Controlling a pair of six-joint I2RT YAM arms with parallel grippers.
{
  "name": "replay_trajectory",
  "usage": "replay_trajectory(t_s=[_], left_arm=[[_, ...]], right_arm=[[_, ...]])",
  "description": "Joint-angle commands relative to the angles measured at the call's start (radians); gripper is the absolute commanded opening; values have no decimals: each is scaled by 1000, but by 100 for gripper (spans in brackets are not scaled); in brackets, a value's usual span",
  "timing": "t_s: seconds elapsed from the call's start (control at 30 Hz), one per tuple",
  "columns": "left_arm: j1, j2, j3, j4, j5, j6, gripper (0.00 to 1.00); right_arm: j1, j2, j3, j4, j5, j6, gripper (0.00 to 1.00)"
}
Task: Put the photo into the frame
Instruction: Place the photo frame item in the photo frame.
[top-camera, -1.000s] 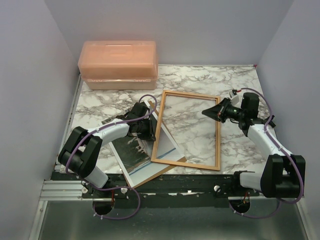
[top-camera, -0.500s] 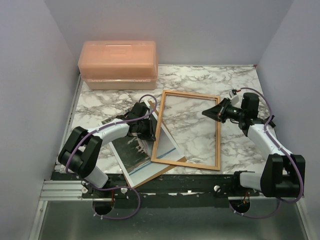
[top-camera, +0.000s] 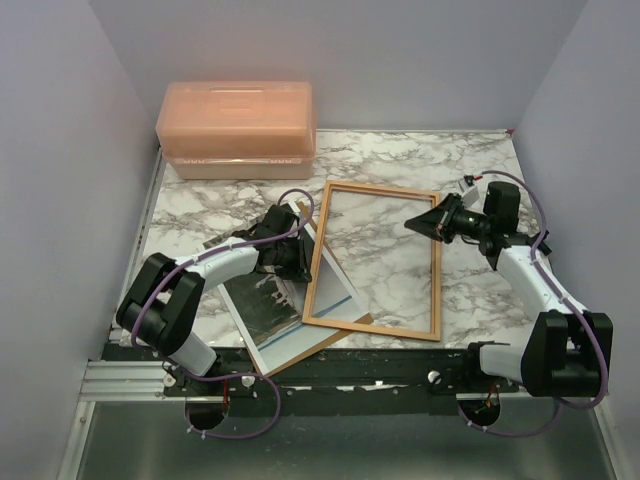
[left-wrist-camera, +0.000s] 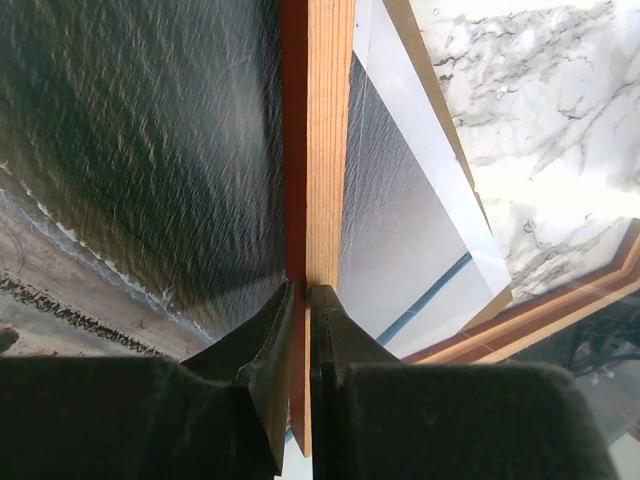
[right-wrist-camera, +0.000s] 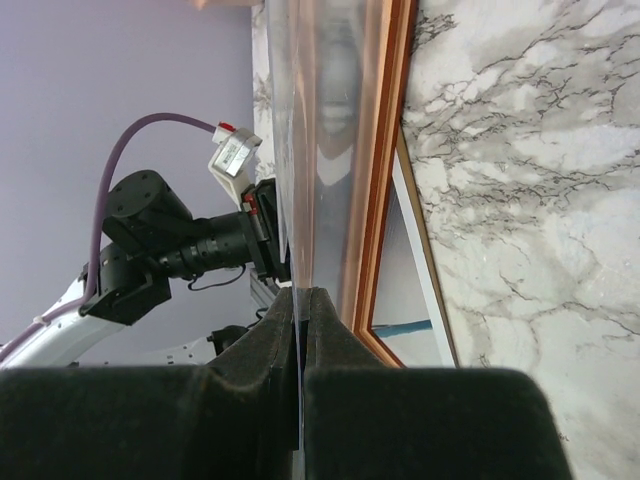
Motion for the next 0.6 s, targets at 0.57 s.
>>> replay_trajectory(t_s=[0.57], left_arm=[[-13,60,-19,-47,-79,45,12]], right_arm=[[2,33,1,-31,25,-50,1]])
